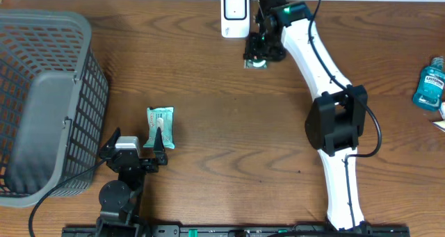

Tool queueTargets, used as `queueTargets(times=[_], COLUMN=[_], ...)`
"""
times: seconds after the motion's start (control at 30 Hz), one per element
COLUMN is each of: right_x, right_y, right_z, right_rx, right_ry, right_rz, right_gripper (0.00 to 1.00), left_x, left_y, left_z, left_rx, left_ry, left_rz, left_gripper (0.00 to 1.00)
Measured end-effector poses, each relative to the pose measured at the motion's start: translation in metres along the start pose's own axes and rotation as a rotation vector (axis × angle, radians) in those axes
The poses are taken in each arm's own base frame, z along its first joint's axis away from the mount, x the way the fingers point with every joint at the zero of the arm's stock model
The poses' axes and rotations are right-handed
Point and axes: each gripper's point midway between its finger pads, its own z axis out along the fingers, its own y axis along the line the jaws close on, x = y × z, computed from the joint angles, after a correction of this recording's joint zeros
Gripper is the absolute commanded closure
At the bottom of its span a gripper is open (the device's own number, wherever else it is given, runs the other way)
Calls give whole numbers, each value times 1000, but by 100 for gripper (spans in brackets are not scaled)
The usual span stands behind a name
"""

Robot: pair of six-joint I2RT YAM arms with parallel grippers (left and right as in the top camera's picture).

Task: Scan the item barcode
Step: 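Carry the round tin to the white scanner and hold it there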

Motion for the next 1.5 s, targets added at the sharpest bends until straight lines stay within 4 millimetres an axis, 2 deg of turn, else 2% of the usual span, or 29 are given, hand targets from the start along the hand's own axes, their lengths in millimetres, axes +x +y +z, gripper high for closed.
queueTargets(times=[0.17,0.27,0.37,0.53,0.63,0.73,0.83,0.9,0.97,1.13,1.33,1.5], right_x=[-48,-78,-105,-145,-162,-173,-178,-176,-175,-180,-179,-171], right_y=[21,33,43,61,66,66,64,60,58,59,56,41], right_z=[-3,-12,-24,-45,-46,-31,-6,12,21,15,17,21], right_rx=[36,64,76,61,51,54,71,87,97,103,122,200], right_ry=[-239,-394,-539,-759,-850,-904,-932,-922,-917,-958,-948,-890], right_rz=[-59,-77,-85,-124,-136,-159,-201,-225,-239,-246,-248,-232], right_gripper=[69,60,56,59,60,60,60,60,60,60,61,58], left_x=[0,0,0,0,0,0,0,0,0,0,0,0], left_y=[0,0,0,0,0,0,0,0,0,0,0,0], left_z=[0,0,0,0,0,0,0,0,0,0,0,0], left_rx=[0,0,0,0,0,0,0,0,0,0,0,0], left_ry=[0,0,0,0,0,0,0,0,0,0,0,0], left_rz=[0,0,0,0,0,0,0,0,0,0,0,0], left_gripper=[2,2,2,2,2,2,2,3,2,2,2,2])
